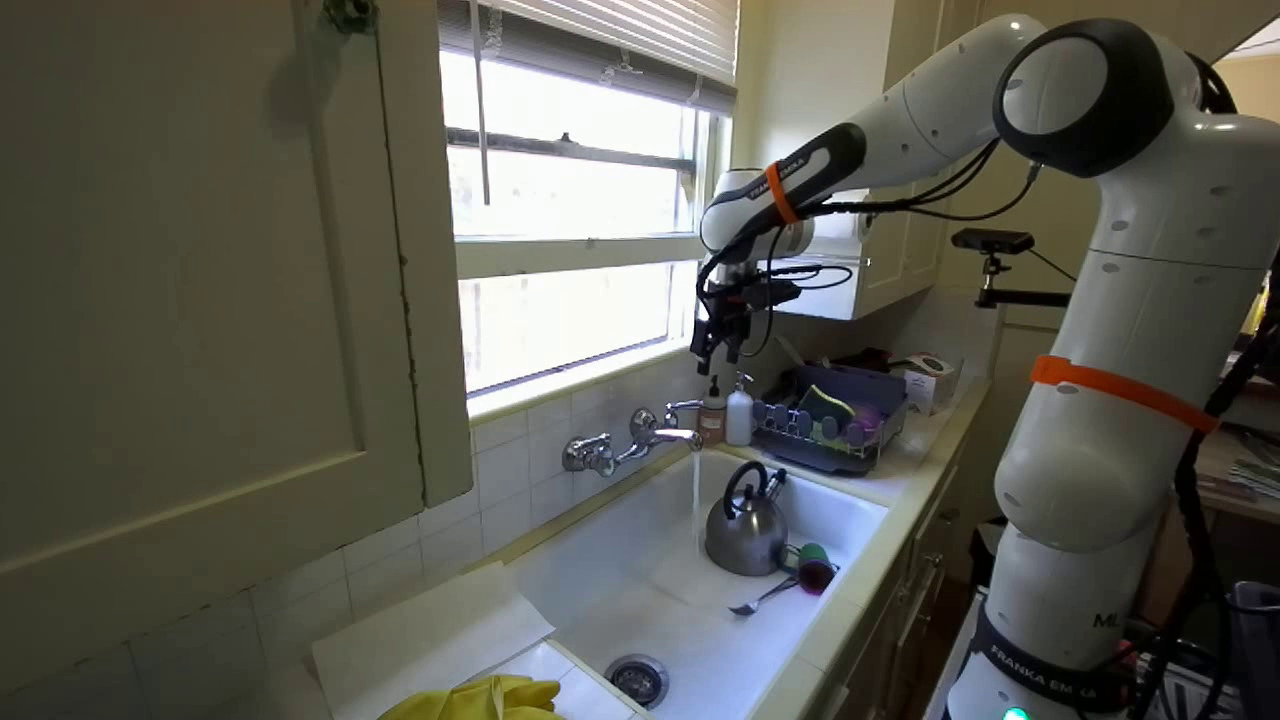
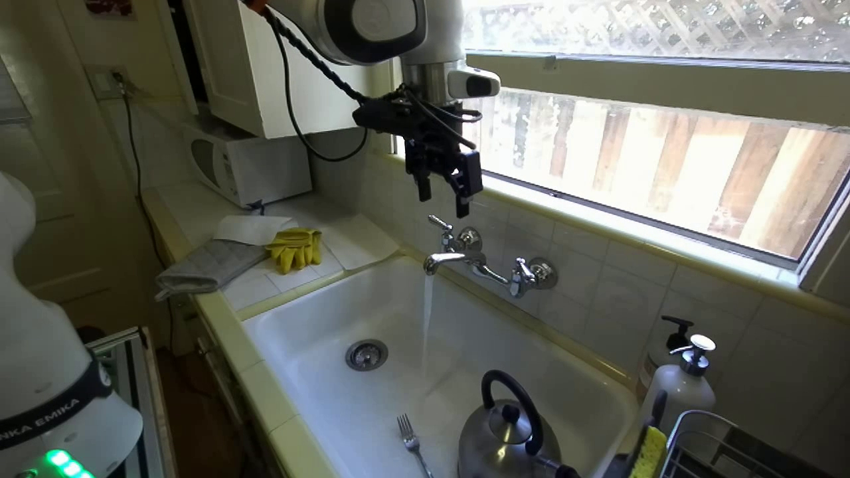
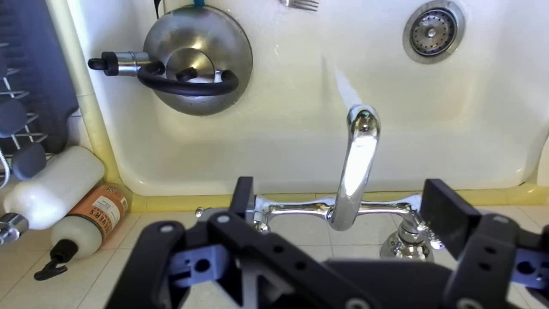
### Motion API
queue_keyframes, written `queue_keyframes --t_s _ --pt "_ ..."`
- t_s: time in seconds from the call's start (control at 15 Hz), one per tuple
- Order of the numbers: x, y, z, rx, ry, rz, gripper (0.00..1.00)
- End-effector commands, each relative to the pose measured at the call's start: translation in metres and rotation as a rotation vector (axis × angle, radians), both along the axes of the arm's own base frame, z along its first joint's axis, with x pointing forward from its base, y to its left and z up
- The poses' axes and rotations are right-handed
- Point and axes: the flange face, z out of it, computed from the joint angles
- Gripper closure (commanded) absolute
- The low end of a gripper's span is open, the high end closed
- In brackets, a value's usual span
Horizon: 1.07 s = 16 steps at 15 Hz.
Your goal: Push the right faucet handle forwards.
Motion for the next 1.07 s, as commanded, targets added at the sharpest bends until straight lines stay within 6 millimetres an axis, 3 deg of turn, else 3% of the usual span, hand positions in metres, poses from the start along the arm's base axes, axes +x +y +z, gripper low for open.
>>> queue_keyframes --t_s 0.0,1.0 --pt "-0.0114 0.0104 -0.0009 0.026 0.001 -0.022 0.00" --pt "-0.0025 0.0082 0.0003 0.013 0.000 -0.006 0.00"
